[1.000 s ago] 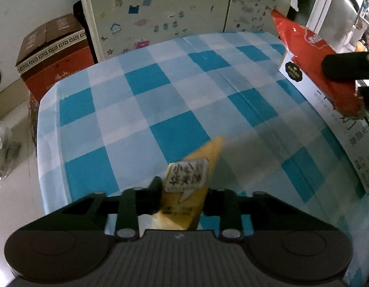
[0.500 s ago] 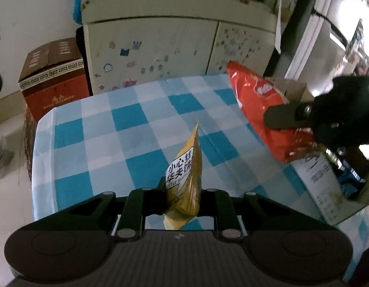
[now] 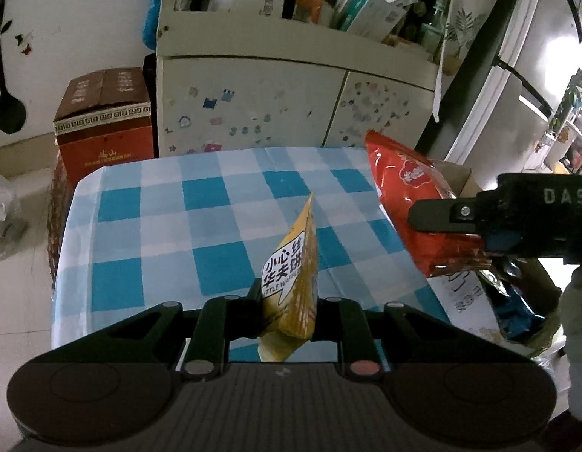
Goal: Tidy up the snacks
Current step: 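Carry the yellow waffle packet and red packet over the box with both grippers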
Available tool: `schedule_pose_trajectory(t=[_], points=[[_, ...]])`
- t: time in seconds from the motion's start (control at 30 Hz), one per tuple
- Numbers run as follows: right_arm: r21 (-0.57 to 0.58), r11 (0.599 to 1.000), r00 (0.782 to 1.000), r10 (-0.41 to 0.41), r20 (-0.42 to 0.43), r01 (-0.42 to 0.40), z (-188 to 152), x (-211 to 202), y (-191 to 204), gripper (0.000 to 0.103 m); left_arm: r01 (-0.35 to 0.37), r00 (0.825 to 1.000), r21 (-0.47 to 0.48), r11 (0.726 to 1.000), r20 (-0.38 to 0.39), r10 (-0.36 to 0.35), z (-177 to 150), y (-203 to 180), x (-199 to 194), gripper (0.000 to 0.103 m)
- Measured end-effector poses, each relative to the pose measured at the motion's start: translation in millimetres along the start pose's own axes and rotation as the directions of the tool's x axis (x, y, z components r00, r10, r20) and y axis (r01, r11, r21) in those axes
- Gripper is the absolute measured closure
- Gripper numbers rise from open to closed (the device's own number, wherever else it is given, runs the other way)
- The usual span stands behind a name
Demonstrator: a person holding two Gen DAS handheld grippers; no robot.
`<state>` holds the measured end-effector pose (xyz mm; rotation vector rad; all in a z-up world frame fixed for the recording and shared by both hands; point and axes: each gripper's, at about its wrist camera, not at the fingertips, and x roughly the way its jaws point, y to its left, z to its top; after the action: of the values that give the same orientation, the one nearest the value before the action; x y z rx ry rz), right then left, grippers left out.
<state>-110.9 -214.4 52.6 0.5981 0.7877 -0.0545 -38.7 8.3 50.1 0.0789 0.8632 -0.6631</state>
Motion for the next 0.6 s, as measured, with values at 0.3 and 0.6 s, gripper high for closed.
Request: schedule_pose_trajectory(t=[0.3,0.6], points=[[0.012,1.000,0.999,-0.019,0.046,0.018,-1,-26,-18,0.035,0.014,1.000,-0.011,1.000,0.015,-0.014,4,-27,-10,0.080],[0.041,0.998,0.995,-0.042,0.088,0.038,-1,-50,-43,0.035,0.040,0.999,0.017,0.999,0.023,-0.040,13,-65,-10,0.080]])
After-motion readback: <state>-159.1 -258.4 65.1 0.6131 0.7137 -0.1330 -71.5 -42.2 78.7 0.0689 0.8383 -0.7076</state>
